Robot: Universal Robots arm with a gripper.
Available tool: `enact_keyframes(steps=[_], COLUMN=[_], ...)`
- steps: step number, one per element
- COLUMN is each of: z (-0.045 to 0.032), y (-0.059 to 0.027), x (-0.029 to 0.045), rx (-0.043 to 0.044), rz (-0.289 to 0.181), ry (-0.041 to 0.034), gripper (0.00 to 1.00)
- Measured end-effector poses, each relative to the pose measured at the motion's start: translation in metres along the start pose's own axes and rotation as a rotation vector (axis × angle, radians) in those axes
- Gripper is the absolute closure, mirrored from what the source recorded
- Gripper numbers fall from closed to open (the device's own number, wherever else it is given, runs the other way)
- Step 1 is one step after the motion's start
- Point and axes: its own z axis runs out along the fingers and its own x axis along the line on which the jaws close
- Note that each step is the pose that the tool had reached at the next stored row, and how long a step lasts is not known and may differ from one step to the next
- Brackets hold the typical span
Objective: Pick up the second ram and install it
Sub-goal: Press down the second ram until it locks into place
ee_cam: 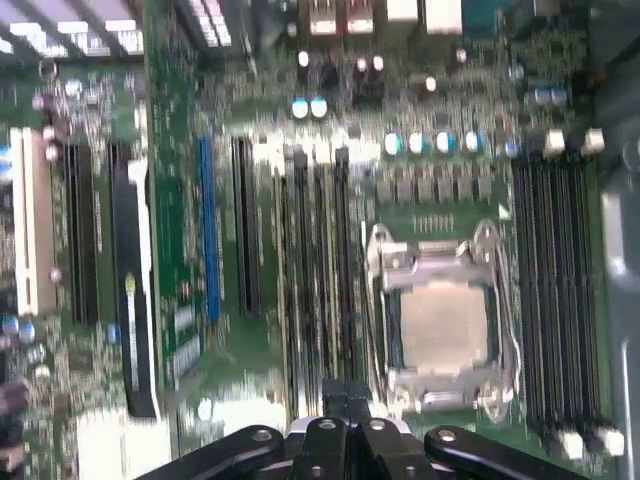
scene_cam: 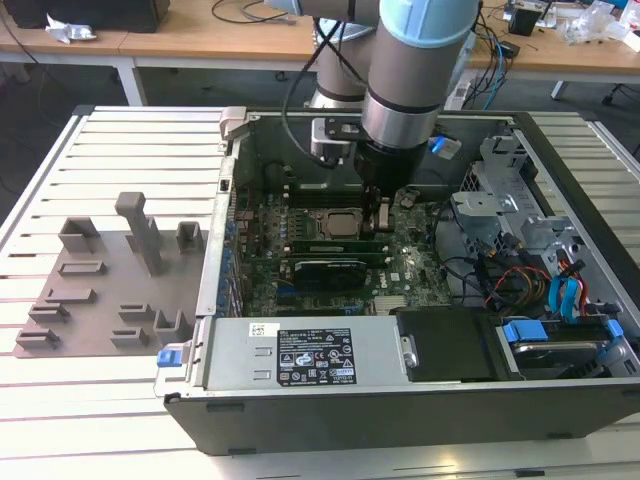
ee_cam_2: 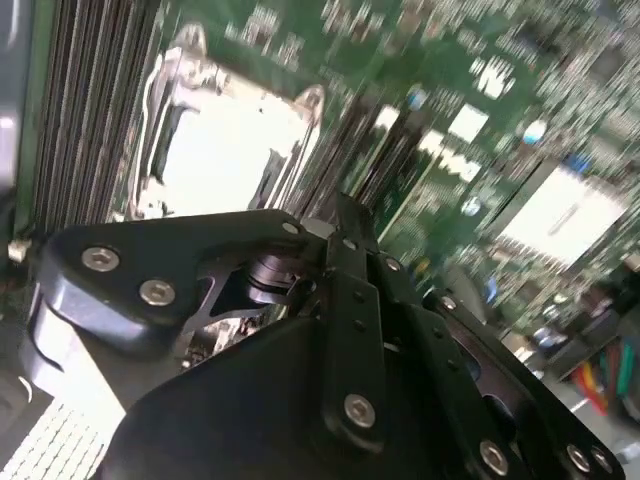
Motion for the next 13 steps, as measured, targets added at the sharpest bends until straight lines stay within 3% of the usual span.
enact_keyframes(steps=[6,9,13], z=[0.0048,0.0123,0.0143], y=[0.055,0.0619,0.062], x=[0.0035,0.0043,0.0044], rx=[0.0144,0.0146,0.0143], rz=[-0.001,-0.001,0.0], ry=[-0.0011,-0.0005,-0.0007], gripper=[0.9,0.9,0.9])
